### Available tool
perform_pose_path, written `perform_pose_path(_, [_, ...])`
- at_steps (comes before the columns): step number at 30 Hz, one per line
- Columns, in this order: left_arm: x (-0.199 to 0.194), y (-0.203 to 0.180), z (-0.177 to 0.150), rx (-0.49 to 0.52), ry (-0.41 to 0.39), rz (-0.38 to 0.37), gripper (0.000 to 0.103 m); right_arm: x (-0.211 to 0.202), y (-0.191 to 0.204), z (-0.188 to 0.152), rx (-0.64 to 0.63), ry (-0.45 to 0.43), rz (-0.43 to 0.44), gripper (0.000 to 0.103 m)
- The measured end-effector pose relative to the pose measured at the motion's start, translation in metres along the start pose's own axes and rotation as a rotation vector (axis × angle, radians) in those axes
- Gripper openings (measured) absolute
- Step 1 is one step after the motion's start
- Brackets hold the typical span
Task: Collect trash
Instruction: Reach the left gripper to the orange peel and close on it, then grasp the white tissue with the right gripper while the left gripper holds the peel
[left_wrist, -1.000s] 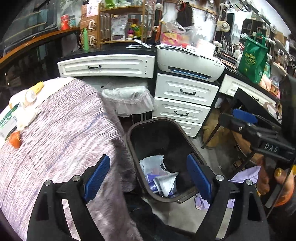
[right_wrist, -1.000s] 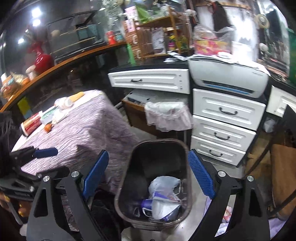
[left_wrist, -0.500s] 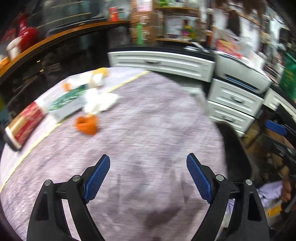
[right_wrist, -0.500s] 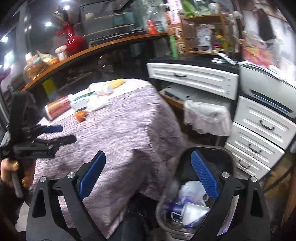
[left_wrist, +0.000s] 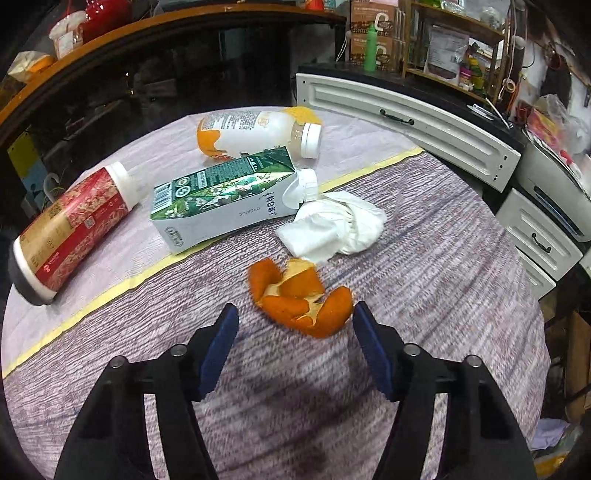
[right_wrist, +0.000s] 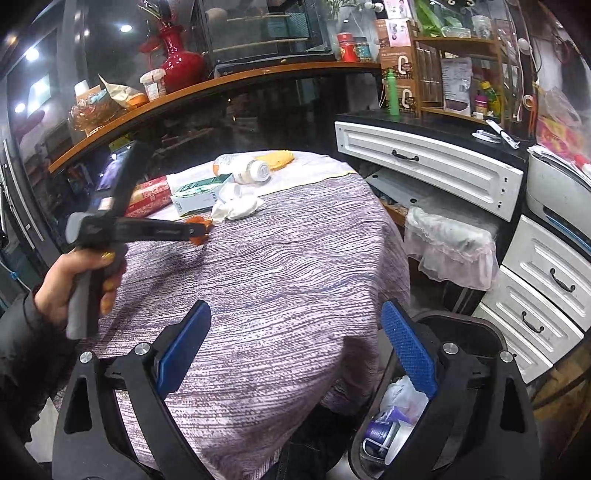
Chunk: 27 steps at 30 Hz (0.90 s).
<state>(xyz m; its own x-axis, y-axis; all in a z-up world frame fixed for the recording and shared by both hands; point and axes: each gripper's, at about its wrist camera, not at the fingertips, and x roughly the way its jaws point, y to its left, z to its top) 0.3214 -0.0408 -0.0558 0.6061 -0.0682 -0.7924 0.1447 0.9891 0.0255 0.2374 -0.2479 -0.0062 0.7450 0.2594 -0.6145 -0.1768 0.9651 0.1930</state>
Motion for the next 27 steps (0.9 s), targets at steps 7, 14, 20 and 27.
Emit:
perform_pose_path(7, [0.0,0.005,-0.002,-0.002,-0.026,0.008,0.037,0.019,0.006,0.013,-0.002,0.03,0.03,0.092])
perform_pose_path(14, [-0.033,0.04,-0.02,-0.105,-0.116,0.003,0.029,0.057,0.036,0.046,-0.06,0.065,0.117,0.092])
perform_pose_path(20, [-0.054,0.065,-0.029,-0.191,-0.23,0.06,0.029,0.108,0.066,0.076,-0.091,0.121,0.15,0.092])
perform_pose_path(27, [-0.054,0.072,-0.025,-0.217,-0.22,0.001,0.029,0.166,0.101,0.1,-0.182,0.181,0.129,0.092])
